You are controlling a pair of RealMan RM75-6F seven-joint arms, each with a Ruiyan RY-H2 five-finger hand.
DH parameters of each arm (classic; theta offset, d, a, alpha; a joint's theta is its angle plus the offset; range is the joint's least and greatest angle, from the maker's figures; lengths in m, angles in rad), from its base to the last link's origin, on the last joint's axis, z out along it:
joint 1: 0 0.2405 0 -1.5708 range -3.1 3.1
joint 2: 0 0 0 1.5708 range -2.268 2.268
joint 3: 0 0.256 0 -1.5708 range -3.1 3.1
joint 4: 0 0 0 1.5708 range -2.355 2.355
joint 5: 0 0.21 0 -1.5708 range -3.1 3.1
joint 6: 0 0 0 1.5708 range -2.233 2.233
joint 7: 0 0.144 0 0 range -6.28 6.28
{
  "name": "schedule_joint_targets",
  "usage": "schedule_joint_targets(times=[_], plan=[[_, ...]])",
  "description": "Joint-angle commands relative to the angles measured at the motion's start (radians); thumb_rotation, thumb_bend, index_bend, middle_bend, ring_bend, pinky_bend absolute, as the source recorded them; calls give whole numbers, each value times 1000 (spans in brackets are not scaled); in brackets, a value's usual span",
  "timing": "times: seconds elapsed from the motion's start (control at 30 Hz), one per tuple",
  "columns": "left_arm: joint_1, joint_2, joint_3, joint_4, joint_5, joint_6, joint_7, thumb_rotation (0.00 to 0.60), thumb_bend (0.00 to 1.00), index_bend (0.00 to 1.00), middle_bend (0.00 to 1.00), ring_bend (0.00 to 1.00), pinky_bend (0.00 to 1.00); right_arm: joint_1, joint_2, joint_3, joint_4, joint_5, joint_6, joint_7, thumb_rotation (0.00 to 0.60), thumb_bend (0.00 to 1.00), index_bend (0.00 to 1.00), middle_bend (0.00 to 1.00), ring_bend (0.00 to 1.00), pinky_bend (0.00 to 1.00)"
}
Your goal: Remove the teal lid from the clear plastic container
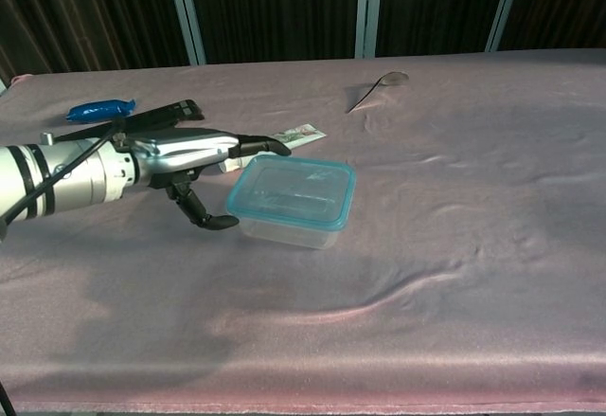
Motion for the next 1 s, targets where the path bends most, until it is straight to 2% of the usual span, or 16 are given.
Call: schedule_joint_targets(times=[0.03,0.23,0.63,1.0], plan=[[-6,1,3,-6,-12,0,11,600,301,0,0,0,0,-1,1,0,-1,-2,-2,1,600,214,0,0,0,0],[-32,-21,5,15,-48,-27,41,600,293,0,0,0,0,-3,2,-1,-2,-12,-6,1,600,214,0,0,0,0],[-48,-65,8,54,-82,2,107,600,294,0,0,0,0,-5,3,0,-4,-21,-14,-1,600,214,0,0,0,0],[-75,-105,5,92,-142,-21,178,600,296,0,0,0,0,-6,3,-1,-5,-31,-21,-4,600,214,0,0,0,0]])
